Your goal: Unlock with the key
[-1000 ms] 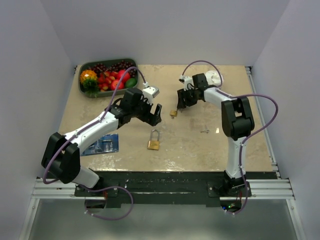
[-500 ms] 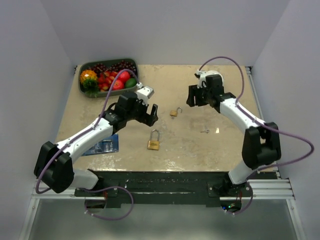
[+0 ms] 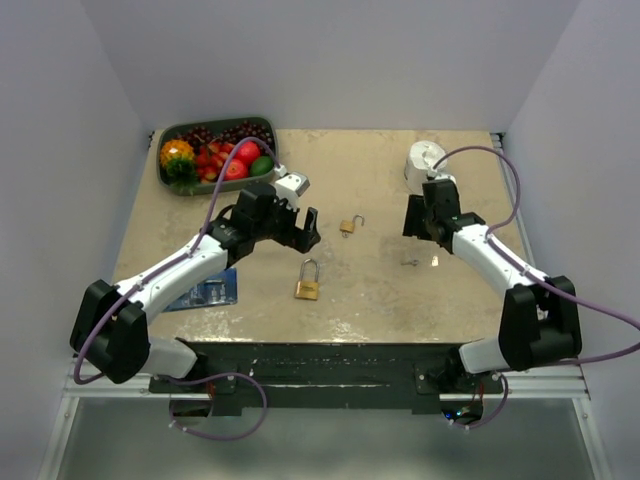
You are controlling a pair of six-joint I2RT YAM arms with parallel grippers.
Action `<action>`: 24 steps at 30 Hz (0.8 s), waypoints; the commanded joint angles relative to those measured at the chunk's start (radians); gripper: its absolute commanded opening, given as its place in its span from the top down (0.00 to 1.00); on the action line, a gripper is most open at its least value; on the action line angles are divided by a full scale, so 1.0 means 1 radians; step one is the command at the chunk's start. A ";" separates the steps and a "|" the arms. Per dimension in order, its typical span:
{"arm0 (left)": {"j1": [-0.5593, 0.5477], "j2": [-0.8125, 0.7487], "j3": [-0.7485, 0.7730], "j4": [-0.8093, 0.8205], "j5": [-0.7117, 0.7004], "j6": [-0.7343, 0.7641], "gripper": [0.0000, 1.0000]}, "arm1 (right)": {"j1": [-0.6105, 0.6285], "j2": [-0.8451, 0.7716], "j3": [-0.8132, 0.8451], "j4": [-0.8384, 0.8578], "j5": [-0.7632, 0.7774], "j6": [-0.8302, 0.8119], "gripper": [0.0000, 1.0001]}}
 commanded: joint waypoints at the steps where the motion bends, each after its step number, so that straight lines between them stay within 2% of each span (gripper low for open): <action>1: 0.000 -0.037 0.023 0.043 0.044 -0.022 0.01 | -0.002 0.008 -0.043 0.002 0.029 0.100 0.35; 10: -0.002 -0.072 0.023 0.027 0.018 -0.009 0.01 | -0.016 0.117 -0.071 0.013 -0.019 0.140 0.48; 18: -0.002 -0.075 0.026 0.020 0.017 -0.011 0.01 | -0.014 0.117 -0.114 0.028 -0.003 0.161 0.53; 20: -0.003 -0.073 0.026 0.021 0.017 -0.009 0.01 | -0.014 0.125 -0.120 0.036 -0.009 0.169 0.59; 24: -0.003 -0.072 0.024 0.021 0.009 -0.009 0.01 | -0.014 0.101 -0.142 0.044 -0.011 0.178 0.63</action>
